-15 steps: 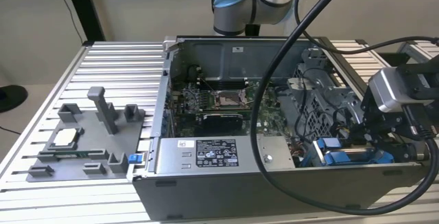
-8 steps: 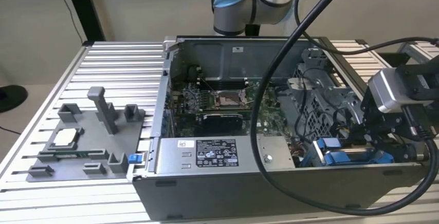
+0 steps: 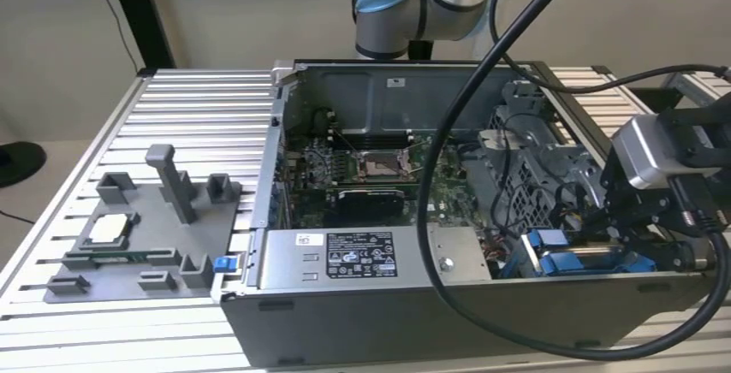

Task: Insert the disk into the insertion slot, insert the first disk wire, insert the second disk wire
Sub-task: 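Insert the second disk wire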

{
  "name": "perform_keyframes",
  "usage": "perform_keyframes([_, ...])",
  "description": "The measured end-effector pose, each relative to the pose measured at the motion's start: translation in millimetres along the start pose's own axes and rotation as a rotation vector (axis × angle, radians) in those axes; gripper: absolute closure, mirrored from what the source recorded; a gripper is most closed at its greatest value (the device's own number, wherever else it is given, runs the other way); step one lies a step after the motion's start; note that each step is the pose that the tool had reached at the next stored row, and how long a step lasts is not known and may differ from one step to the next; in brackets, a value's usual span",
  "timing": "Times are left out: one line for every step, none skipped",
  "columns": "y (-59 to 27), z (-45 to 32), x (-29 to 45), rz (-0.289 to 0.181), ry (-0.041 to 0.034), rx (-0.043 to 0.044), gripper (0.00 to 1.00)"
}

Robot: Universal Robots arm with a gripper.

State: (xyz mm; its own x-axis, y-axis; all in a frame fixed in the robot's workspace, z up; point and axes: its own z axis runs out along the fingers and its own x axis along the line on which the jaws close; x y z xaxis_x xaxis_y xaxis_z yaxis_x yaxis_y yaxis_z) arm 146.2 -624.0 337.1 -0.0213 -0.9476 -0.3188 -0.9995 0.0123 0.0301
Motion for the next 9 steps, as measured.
perform_keyframes([0.0,0.2,-0.2,0.000,-0.0001,0.0001,1.00])
perform_keyframes([0.0,0.4,-0.6,0.000,0.0001,0.0001,1.00])
perform_keyframes([0.0,0.6,-0.9,0.000,0.0001,0.0001,1.00])
perform_keyframes([0.0,0.7,-1.2,0.000,0.0000,0.0001,1.00])
perform_keyframes([0.0,0.9,-1.5,0.000,0.0004,0.0002,1.00])
perform_keyframes([0.0,1.1,-1.9,0.000,0.0008,0.0002,1.00])
perform_keyframes([0.1,1.2,-2.3,0.000,0.0016,0.0002,1.00])
perform_keyframes([0.1,1.3,-2.6,0.000,0.0032,0.0003,1.00])
perform_keyframes([0.1,1.5,-3.1,0.000,0.0076,0.0004,1.00])
